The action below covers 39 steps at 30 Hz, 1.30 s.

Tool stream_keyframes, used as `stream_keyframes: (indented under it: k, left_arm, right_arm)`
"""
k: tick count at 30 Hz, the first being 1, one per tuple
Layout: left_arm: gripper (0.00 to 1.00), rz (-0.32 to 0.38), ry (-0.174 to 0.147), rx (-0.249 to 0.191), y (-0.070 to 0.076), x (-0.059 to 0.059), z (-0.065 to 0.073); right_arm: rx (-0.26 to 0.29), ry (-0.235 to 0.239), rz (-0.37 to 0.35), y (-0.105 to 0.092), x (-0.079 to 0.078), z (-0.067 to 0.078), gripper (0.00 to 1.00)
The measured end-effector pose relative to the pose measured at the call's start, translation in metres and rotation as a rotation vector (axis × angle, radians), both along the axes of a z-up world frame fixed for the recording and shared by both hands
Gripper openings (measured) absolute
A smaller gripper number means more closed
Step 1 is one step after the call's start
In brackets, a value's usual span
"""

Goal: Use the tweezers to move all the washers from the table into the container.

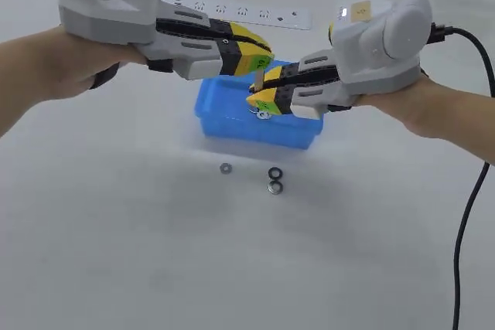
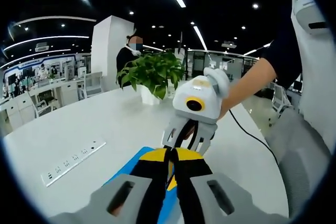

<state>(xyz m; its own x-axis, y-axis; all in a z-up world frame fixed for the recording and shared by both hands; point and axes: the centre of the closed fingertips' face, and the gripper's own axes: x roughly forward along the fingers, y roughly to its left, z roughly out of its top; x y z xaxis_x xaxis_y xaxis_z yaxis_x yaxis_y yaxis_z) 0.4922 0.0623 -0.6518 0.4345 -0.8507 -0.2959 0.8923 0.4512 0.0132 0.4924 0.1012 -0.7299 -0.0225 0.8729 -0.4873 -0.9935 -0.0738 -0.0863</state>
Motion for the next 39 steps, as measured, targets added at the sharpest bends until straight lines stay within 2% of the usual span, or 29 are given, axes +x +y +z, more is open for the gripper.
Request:
stream_keyframes:
  k: [1, 3, 4, 6, 13, 16, 20, 33, 35, 36, 38, 39]
  left_arm:
    - [0.07, -0.020, 0.004, 0.009, -0.002, -0.003, -0.001]
    - [0.06, -0.029, -0.028, 0.041, -0.003, -0.003, -0.002]
    - [0.05, -0.036, -0.028, 0.048, -0.004, -0.005, -0.002]
    - [0.04, -0.040, -0.049, 0.065, -0.005, -0.005, -0.001]
    - [0.04, -0.042, -0.078, 0.075, -0.005, -0.002, 0.004]
    - [0.04, -0.035, -0.091, 0.074, -0.003, -0.001, 0.008]
    - [0.04, -0.030, -0.105, 0.076, -0.002, -0.002, 0.013]
    - [0.04, -0.017, -0.134, 0.077, 0.002, -0.021, 0.029]
    - [0.04, -0.008, -0.138, 0.077, 0.003, -0.025, 0.030]
    - [0.04, -0.005, -0.134, 0.076, 0.005, -0.028, 0.029]
    - [0.04, 0.007, -0.135, 0.075, 0.007, -0.032, 0.029]
    - [0.04, 0.018, -0.132, 0.077, 0.009, -0.035, 0.028]
  right_arm:
    - [-0.001, -0.001, 0.004, 0.000, -0.001, -0.001, 0.08]
    - [-0.005, 0.000, 0.006, 0.000, -0.002, -0.002, 0.08]
    - [-0.006, -0.003, 0.003, -0.001, -0.002, -0.002, 0.08]
    - [-0.002, -0.004, -0.004, -0.001, -0.001, -0.002, 0.09]
    - [0.004, -0.014, -0.017, -0.001, 0.001, 0.005, 0.12]
    - [0.008, -0.004, -0.032, -0.001, 0.002, 0.008, 0.13]
    - [-0.001, -0.007, -0.042, -0.004, 0.000, 0.008, 0.19]
    - [0.030, -0.012, -0.114, -0.020, -0.016, 0.020, 0.31]
    - [0.040, -0.002, -0.126, -0.023, -0.019, 0.022, 0.35]
    - [0.049, 0.001, -0.130, -0.026, -0.024, 0.024, 0.41]
    - [0.053, -0.015, -0.139, -0.031, -0.030, 0.026, 0.48]
    - [0.059, -0.006, -0.150, -0.034, -0.032, 0.026, 0.50]
